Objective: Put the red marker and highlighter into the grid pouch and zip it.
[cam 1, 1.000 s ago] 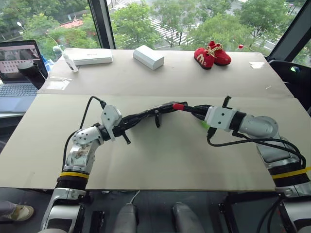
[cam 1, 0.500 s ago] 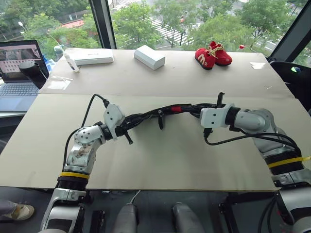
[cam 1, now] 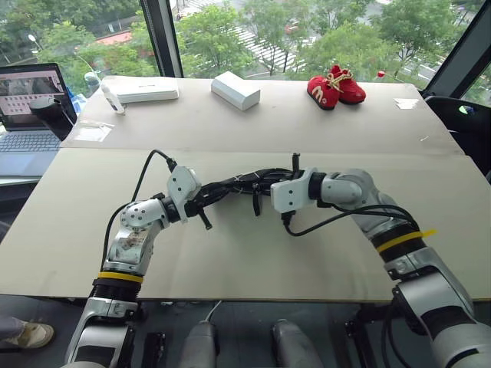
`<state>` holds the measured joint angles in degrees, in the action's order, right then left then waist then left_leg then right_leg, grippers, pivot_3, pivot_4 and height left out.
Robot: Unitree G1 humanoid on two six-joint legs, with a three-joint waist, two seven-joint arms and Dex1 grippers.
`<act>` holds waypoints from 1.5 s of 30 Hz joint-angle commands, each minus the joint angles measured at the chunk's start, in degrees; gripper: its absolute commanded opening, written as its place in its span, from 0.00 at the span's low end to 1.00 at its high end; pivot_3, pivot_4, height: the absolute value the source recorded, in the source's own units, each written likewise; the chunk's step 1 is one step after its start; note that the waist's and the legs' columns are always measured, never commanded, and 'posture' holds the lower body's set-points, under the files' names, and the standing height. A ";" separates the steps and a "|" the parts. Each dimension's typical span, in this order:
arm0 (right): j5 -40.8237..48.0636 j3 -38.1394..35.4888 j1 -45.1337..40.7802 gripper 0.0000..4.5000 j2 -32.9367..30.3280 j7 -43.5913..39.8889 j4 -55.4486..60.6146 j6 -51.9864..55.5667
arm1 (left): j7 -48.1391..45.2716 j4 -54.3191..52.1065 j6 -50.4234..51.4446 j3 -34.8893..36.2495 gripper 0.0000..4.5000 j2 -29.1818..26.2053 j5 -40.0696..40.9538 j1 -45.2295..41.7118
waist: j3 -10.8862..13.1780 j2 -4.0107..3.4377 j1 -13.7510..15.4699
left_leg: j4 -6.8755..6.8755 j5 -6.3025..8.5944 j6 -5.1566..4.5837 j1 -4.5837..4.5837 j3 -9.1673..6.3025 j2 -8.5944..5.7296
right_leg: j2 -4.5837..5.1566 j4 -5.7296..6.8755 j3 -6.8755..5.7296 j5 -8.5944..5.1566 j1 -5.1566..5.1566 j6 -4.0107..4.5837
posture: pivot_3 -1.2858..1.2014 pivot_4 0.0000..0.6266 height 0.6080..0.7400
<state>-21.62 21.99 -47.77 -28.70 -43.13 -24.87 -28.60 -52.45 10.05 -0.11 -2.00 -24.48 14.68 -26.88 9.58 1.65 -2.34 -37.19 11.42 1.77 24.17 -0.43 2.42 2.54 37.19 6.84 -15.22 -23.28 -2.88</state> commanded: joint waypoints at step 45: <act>25.01 -19.98 7.17 0.71 -1.74 3.70 -15.63 44.77 | 1.04 -1.87 -2.53 1.76 0.00 -0.89 0.18 3.64 | -0.02 0.00 -0.09 | -0.05 0.00 0.00 -0.12 -0.04 0.00 | -0.03 0.01 0.00 0.01 0.17 0.01 | 0.52 0.24 0.93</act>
<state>5.01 1.58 -41.18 -30.08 -40.19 -38.85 13.83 -51.96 9.22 -1.35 -0.73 -25.40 14.81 -22.39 9.56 1.65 -2.44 -37.25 11.41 1.77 24.05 -0.47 2.43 2.51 37.20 6.84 -15.21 -23.10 -2.87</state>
